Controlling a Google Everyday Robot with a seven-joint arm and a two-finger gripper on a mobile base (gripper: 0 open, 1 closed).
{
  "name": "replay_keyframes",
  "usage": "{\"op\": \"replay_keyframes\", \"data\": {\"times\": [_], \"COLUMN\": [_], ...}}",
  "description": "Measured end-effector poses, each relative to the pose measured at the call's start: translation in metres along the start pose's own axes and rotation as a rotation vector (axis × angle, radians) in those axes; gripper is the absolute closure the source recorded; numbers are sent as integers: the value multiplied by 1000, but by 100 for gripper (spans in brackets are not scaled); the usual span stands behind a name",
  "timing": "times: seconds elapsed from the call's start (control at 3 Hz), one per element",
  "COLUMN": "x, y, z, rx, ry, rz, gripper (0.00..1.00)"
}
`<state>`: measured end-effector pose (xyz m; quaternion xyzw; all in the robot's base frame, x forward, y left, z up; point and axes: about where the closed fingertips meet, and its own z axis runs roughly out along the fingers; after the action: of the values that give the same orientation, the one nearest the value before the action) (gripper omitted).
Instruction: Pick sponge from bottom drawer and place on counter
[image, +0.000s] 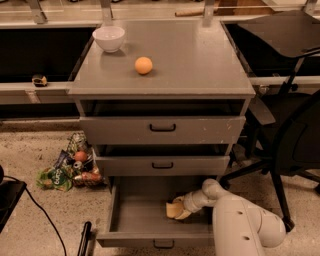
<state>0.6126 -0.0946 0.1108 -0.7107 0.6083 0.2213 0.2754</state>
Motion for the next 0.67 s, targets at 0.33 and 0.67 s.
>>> {"op": "replay_keyframes", "data": {"times": [0.33, 0.67], "x": [-15, -61], "y": [0, 14], "z": [-27, -106], "rx": [42, 160], "ry": [-26, -95], "rz": [-61, -219], "gripper": [100, 100]}}
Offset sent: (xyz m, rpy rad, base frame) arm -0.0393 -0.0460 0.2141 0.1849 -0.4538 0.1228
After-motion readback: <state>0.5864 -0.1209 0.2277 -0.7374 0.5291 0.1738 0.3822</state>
